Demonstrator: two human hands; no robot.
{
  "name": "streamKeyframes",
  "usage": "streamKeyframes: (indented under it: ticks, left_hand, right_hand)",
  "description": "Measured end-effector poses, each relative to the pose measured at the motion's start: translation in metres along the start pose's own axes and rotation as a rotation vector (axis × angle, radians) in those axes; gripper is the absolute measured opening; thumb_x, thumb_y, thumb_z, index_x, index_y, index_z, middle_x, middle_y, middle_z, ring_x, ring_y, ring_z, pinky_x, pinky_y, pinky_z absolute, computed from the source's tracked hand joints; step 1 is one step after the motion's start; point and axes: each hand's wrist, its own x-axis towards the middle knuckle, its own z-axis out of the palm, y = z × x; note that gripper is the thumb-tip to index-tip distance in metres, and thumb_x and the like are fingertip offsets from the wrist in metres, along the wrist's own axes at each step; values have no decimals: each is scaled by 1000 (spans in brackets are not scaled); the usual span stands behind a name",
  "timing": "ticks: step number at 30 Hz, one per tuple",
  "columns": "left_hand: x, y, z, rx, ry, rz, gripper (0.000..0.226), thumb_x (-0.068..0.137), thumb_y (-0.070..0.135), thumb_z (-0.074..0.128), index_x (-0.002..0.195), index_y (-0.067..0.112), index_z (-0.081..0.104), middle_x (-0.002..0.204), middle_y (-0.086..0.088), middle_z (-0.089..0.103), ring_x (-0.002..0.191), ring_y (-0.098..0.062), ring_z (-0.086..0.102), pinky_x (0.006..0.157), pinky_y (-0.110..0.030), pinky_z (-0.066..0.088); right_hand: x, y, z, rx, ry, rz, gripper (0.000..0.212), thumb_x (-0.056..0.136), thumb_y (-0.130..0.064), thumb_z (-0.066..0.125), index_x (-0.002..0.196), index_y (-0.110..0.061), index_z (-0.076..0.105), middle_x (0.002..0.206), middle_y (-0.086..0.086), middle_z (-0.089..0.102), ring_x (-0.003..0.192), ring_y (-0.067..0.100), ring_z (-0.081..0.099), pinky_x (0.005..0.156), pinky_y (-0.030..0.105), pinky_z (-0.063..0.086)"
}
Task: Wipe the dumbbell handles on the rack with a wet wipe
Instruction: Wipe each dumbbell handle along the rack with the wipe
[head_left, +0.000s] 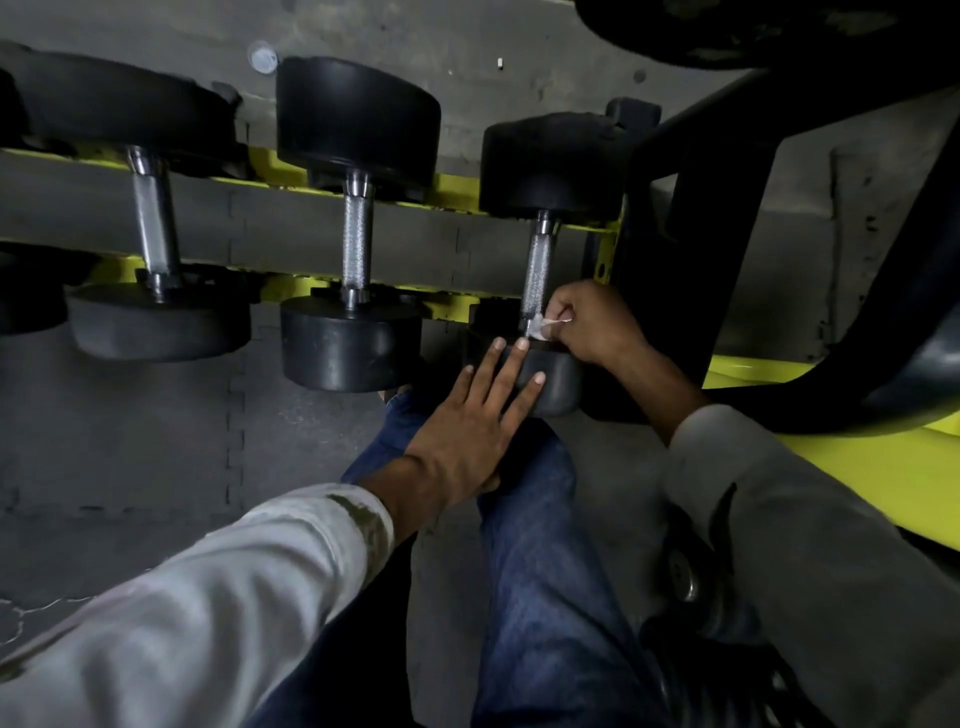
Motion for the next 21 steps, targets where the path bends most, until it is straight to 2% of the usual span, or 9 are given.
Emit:
streamKeyframes:
  ticks: [3,6,8,10,13,15,17,19,21]
  left_hand:
    - [-1,-1,-2,5,2,9,125,89,48,71,159,8,-24,158,-28,-38,152,-48,-23,124,-58,18]
    - [-1,0,0,18,-3,13,128,86,48,74,158,8,-25,157,-28,-40,151,-48,-24,124,-58,19]
    - [0,0,2,24,11,9,130,85,49,74,158,8,-26,157,-28,-40,152,-48,-23,124,-57,19]
    - [0,0,2,19,16,-2,132,84,50,75,158,8,-26,157,-28,-40,152,-48,-23,124,-57,20]
    - [0,4,-1,20,-15,-12,135,83,54,75,157,8,-28,157,-29,-41,151,-49,-25,125,-57,18]
    - [0,7,-3,23,-27,-19,135,83,57,74,156,8,-29,156,-29,-42,150,-49,-26,125,-57,16]
    - [1,8,-2,30,-32,-28,136,83,58,74,156,7,-29,155,-29,-42,150,-49,-26,125,-57,16]
    - [1,8,0,31,-28,-43,136,83,56,74,156,8,-29,155,-29,-42,150,-49,-27,125,-57,16]
    - [1,9,-1,22,-35,-52,136,83,54,75,156,8,-30,155,-28,-43,150,-49,-27,125,-57,15]
  right_hand:
    - [15,-3,0,97,300,-11,7,88,-20,68,85,-14,69,85,5,70,80,20,64,66,25,41]
    - [35,-9,8,303,651,47,11,92,-18,63,95,-9,68,96,8,70,89,22,63,76,26,43]
    - [36,-18,19,301,723,63,10,90,-14,59,96,-12,67,95,6,70,87,20,63,77,29,48]
    - [26,-19,34,265,633,83,14,90,-11,54,91,-15,68,89,4,71,82,21,65,71,33,52]
    - [13,-5,43,263,357,173,21,86,-13,52,76,-17,70,77,7,72,75,25,68,65,38,56]
    - [30,-6,30,533,254,262,25,82,-9,52,64,-19,66,64,5,66,59,19,64,57,37,53]
    - [63,-17,8,907,292,413,28,94,-1,50,76,-14,66,61,1,58,50,9,55,49,27,46]
    - [86,-24,0,1215,306,494,25,100,-2,44,86,-13,61,59,-2,56,49,8,54,48,24,43]
    - [88,-20,8,1175,206,484,13,91,-19,53,84,-12,62,64,3,59,56,18,56,54,26,38]
